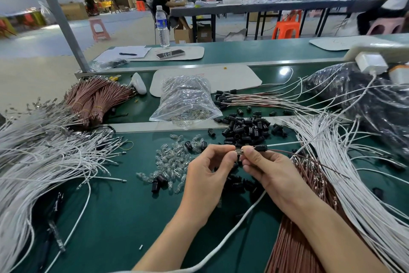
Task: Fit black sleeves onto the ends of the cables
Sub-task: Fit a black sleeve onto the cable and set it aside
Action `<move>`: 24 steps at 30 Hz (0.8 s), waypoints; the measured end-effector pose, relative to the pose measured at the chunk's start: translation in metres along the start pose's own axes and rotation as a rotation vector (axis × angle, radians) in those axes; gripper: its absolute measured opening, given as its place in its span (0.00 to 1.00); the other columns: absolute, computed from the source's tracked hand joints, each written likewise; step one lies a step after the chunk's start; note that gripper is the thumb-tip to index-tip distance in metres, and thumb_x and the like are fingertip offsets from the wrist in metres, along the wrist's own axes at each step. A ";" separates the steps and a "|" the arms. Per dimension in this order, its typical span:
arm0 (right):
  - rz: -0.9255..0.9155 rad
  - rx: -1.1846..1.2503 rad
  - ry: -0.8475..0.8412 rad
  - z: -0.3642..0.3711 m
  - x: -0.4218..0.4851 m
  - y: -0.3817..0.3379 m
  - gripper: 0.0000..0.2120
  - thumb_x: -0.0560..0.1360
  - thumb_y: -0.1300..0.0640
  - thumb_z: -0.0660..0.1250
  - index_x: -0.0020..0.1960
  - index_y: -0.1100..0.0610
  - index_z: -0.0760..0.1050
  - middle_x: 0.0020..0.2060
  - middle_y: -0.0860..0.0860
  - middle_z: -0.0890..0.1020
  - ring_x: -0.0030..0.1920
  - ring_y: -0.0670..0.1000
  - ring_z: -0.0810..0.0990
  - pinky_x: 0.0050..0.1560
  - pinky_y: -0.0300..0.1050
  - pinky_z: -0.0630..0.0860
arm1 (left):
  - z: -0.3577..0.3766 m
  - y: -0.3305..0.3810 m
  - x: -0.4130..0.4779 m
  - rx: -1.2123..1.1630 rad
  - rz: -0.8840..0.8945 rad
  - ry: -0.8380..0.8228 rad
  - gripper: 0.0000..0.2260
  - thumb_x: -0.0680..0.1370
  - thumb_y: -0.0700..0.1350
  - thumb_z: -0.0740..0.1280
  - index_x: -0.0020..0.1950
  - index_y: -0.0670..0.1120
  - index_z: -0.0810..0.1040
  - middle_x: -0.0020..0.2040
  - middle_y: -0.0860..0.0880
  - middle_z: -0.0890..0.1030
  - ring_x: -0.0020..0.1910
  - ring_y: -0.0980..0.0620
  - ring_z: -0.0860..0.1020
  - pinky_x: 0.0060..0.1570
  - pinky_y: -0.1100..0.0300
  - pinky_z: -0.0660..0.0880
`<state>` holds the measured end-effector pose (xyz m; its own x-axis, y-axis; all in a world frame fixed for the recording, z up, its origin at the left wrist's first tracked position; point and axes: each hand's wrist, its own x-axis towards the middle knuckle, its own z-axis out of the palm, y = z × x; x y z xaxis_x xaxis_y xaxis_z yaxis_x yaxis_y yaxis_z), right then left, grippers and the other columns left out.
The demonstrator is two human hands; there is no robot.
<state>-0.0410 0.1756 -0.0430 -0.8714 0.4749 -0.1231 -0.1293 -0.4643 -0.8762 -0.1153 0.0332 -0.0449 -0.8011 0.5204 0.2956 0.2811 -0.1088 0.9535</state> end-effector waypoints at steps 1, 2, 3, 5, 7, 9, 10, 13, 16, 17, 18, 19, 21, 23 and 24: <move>-0.002 0.005 0.002 0.000 0.000 0.000 0.16 0.61 0.50 0.80 0.43 0.60 0.88 0.38 0.54 0.86 0.38 0.45 0.85 0.40 0.34 0.80 | 0.000 0.000 0.000 -0.010 -0.005 -0.004 0.04 0.80 0.43 0.71 0.54 0.50 0.83 0.47 0.54 0.86 0.48 0.56 0.84 0.49 0.65 0.78; -0.005 0.010 0.002 0.000 0.000 0.001 0.16 0.61 0.50 0.80 0.43 0.60 0.88 0.38 0.53 0.86 0.38 0.45 0.85 0.40 0.34 0.80 | 0.000 0.000 0.000 -0.020 -0.008 -0.008 0.04 0.80 0.43 0.71 0.54 0.49 0.83 0.47 0.54 0.86 0.48 0.56 0.84 0.49 0.66 0.78; -0.008 0.012 0.002 0.001 0.000 0.001 0.16 0.62 0.50 0.80 0.43 0.60 0.88 0.38 0.53 0.86 0.38 0.45 0.85 0.40 0.34 0.80 | 0.000 0.000 0.000 -0.026 -0.011 -0.011 0.04 0.80 0.43 0.71 0.54 0.49 0.83 0.47 0.54 0.87 0.48 0.56 0.84 0.49 0.66 0.78; -0.012 0.012 0.004 0.002 -0.001 0.001 0.15 0.62 0.50 0.79 0.43 0.60 0.88 0.38 0.53 0.86 0.38 0.45 0.85 0.40 0.34 0.80 | 0.000 0.001 0.000 -0.026 -0.012 -0.012 0.04 0.80 0.42 0.71 0.53 0.49 0.84 0.46 0.54 0.87 0.47 0.57 0.84 0.49 0.67 0.77; -0.012 0.009 0.008 0.003 -0.001 0.002 0.16 0.62 0.50 0.79 0.44 0.60 0.88 0.39 0.54 0.87 0.39 0.45 0.85 0.41 0.34 0.80 | 0.001 0.001 0.000 -0.021 -0.009 -0.011 0.04 0.80 0.42 0.71 0.53 0.48 0.84 0.47 0.54 0.86 0.48 0.57 0.84 0.49 0.67 0.77; -0.010 0.012 0.017 0.004 -0.001 0.003 0.15 0.62 0.51 0.79 0.43 0.60 0.88 0.38 0.54 0.86 0.39 0.45 0.85 0.40 0.34 0.80 | 0.001 0.000 0.000 -0.025 -0.011 -0.011 0.04 0.80 0.42 0.71 0.54 0.48 0.84 0.47 0.54 0.87 0.48 0.57 0.84 0.49 0.67 0.78; -0.010 0.018 0.022 0.004 -0.001 0.002 0.14 0.62 0.51 0.79 0.43 0.60 0.88 0.38 0.54 0.86 0.38 0.45 0.85 0.40 0.34 0.80 | 0.001 0.000 0.000 -0.036 -0.015 -0.009 0.04 0.80 0.42 0.71 0.54 0.47 0.84 0.47 0.54 0.87 0.48 0.56 0.84 0.50 0.66 0.78; 0.000 0.042 0.021 0.005 -0.002 0.003 0.11 0.64 0.53 0.77 0.42 0.59 0.88 0.37 0.54 0.86 0.37 0.45 0.85 0.39 0.34 0.80 | 0.002 -0.001 0.000 -0.074 -0.035 -0.003 0.05 0.80 0.42 0.71 0.54 0.48 0.83 0.47 0.52 0.87 0.49 0.54 0.85 0.51 0.63 0.79; -0.006 0.029 0.024 0.007 -0.003 0.001 0.10 0.64 0.53 0.77 0.42 0.59 0.88 0.37 0.54 0.86 0.37 0.44 0.85 0.39 0.34 0.80 | 0.002 -0.002 0.000 -0.097 -0.043 -0.010 0.04 0.79 0.42 0.71 0.54 0.47 0.83 0.48 0.50 0.87 0.49 0.54 0.85 0.52 0.62 0.80; -0.012 0.021 0.031 0.007 -0.003 0.001 0.11 0.64 0.53 0.77 0.42 0.59 0.88 0.37 0.54 0.86 0.37 0.44 0.85 0.39 0.34 0.80 | 0.002 -0.002 0.001 -0.102 -0.045 -0.013 0.04 0.79 0.42 0.71 0.54 0.47 0.83 0.48 0.50 0.87 0.50 0.54 0.85 0.52 0.62 0.80; -0.016 0.016 0.037 0.008 -0.003 0.001 0.11 0.63 0.53 0.77 0.41 0.59 0.88 0.37 0.54 0.86 0.37 0.44 0.85 0.39 0.33 0.80 | 0.002 -0.002 0.001 -0.105 -0.046 -0.015 0.04 0.79 0.42 0.71 0.54 0.47 0.84 0.48 0.51 0.87 0.50 0.54 0.85 0.52 0.62 0.79; -0.019 0.011 0.040 0.008 -0.003 0.001 0.12 0.62 0.52 0.77 0.41 0.59 0.88 0.36 0.53 0.86 0.37 0.44 0.84 0.39 0.33 0.80 | 0.002 -0.002 0.001 -0.103 -0.045 -0.018 0.04 0.79 0.42 0.71 0.54 0.47 0.84 0.47 0.51 0.87 0.50 0.54 0.85 0.52 0.63 0.79; -0.028 -0.006 0.037 0.009 -0.003 0.002 0.13 0.62 0.51 0.78 0.41 0.58 0.88 0.35 0.53 0.86 0.37 0.44 0.84 0.39 0.33 0.80 | 0.003 -0.002 0.000 -0.091 -0.032 -0.022 0.04 0.79 0.41 0.72 0.53 0.46 0.84 0.47 0.51 0.87 0.49 0.54 0.85 0.51 0.63 0.79; -0.033 -0.013 0.036 0.010 -0.004 0.003 0.12 0.62 0.51 0.77 0.41 0.58 0.88 0.34 0.52 0.85 0.37 0.44 0.84 0.39 0.33 0.80 | 0.003 -0.002 0.000 -0.094 -0.026 -0.021 0.04 0.79 0.40 0.72 0.53 0.45 0.84 0.47 0.51 0.87 0.48 0.54 0.85 0.50 0.63 0.79; -0.032 -0.010 0.035 0.011 -0.005 0.003 0.11 0.63 0.51 0.77 0.41 0.58 0.88 0.34 0.52 0.85 0.37 0.44 0.84 0.39 0.33 0.80 | 0.003 -0.002 0.000 -0.098 -0.025 -0.020 0.04 0.79 0.40 0.72 0.53 0.45 0.84 0.47 0.51 0.87 0.49 0.54 0.85 0.50 0.63 0.79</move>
<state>-0.0425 0.1638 -0.0404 -0.8496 0.5156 -0.1108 -0.1523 -0.4410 -0.8845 -0.1142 0.0362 -0.0472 -0.7964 0.5404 0.2717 0.2079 -0.1773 0.9620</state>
